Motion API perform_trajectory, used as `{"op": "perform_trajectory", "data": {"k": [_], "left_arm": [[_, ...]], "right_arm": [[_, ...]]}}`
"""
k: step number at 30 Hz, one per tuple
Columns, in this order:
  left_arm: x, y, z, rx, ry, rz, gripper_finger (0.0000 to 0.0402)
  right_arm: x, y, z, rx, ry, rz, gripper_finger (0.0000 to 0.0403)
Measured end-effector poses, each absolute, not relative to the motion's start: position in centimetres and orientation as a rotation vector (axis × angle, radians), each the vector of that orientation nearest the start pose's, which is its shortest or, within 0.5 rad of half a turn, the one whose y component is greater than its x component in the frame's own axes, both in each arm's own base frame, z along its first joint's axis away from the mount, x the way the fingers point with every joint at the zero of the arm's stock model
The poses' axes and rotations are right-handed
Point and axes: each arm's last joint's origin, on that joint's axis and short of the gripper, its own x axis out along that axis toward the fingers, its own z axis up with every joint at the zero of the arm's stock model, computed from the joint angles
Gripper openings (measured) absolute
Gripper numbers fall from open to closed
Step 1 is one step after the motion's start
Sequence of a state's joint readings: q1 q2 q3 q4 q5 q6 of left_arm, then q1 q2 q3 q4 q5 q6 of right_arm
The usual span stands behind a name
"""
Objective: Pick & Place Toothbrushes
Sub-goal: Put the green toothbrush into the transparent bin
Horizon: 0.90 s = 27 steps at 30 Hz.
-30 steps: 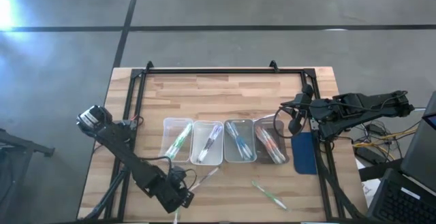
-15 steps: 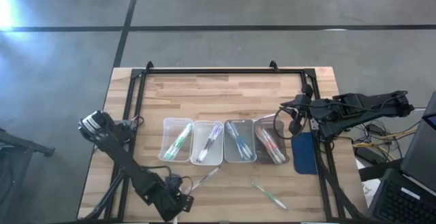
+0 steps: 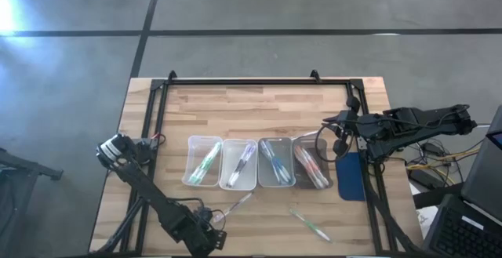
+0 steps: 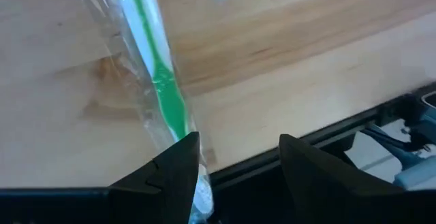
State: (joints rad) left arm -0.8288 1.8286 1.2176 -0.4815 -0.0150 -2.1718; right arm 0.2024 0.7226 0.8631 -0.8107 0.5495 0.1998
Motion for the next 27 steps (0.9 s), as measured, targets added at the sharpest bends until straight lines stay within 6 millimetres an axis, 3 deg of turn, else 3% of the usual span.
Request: {"op": "perform_trajectory", "data": {"k": [7,27], "left_arm": [[24.6,-26.8,19.4,-1.336,1.273,0.706,0.0206],[24.4,-26.4,17.9,-1.278,1.283,0.786,0.0206]], "right_arm": [[12.9,1.1,31.4,-0.057,0.588,-0.393,0.0052],[12.9,1.1,31.4,-0.054,0.588,-0.395,0.0052]]}}
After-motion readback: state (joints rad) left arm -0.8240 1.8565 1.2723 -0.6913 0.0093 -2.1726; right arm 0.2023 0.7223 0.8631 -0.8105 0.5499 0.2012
